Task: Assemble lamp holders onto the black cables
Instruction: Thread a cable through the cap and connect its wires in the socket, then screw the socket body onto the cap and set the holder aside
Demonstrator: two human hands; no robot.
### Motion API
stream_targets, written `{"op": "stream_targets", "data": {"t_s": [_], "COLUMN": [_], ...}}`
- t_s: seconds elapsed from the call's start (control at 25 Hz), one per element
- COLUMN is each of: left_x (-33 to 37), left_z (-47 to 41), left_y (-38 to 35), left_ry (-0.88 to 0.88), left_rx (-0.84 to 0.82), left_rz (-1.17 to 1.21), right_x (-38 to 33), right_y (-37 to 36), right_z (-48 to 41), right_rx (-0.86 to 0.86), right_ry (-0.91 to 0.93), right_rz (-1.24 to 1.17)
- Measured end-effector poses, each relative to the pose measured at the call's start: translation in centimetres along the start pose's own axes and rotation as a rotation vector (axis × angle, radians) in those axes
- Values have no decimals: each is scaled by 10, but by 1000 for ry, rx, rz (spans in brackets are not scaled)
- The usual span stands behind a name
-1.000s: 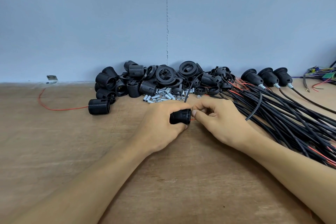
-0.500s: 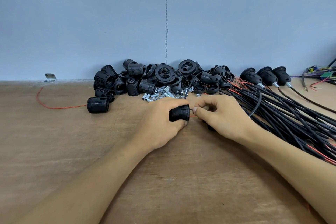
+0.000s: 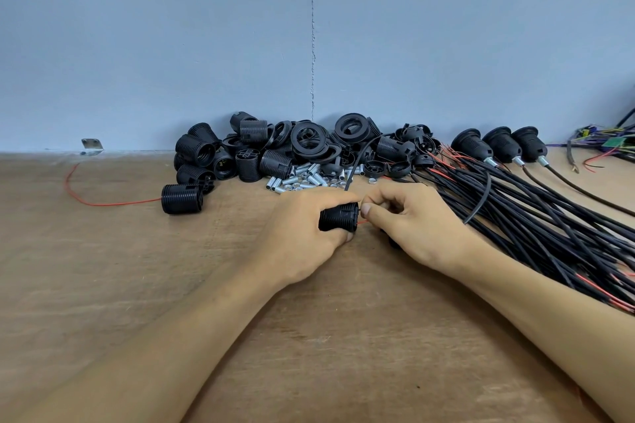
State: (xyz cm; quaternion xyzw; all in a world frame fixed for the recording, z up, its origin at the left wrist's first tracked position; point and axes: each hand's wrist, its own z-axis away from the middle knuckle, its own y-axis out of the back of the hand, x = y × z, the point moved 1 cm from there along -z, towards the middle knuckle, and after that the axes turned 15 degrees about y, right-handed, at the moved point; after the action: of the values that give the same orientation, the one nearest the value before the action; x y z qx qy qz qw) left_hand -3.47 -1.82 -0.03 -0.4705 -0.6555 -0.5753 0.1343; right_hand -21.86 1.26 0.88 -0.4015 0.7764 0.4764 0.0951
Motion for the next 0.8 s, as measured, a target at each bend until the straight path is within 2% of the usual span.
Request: {"op": "stream_targets", "data": {"t_s": [0.4, 0.56, 0.64, 0.72, 0.8], "left_x": [-2, -3, -7, -11, -14], "left_z": [2, 0, -2, -5, -7], "left_y": [-3, -5, -4, -2, 1], "left_ry": [35, 46, 116, 229, 320], "left_rx": [-19, 76, 121, 132, 130], "left_rz": [22, -46, -24, 80, 199], "right_x": [2, -1, -2, -1, 5], "right_y": [0, 7, 16, 26, 35], "right_z": [-1, -3, -4, -7, -8], "right_rx": [-37, -42, -41, -151, -282], "right_ry": [-29, -65, -59, -66, -74], "right_rz": [-47, -57, -90, -50, 103]}}
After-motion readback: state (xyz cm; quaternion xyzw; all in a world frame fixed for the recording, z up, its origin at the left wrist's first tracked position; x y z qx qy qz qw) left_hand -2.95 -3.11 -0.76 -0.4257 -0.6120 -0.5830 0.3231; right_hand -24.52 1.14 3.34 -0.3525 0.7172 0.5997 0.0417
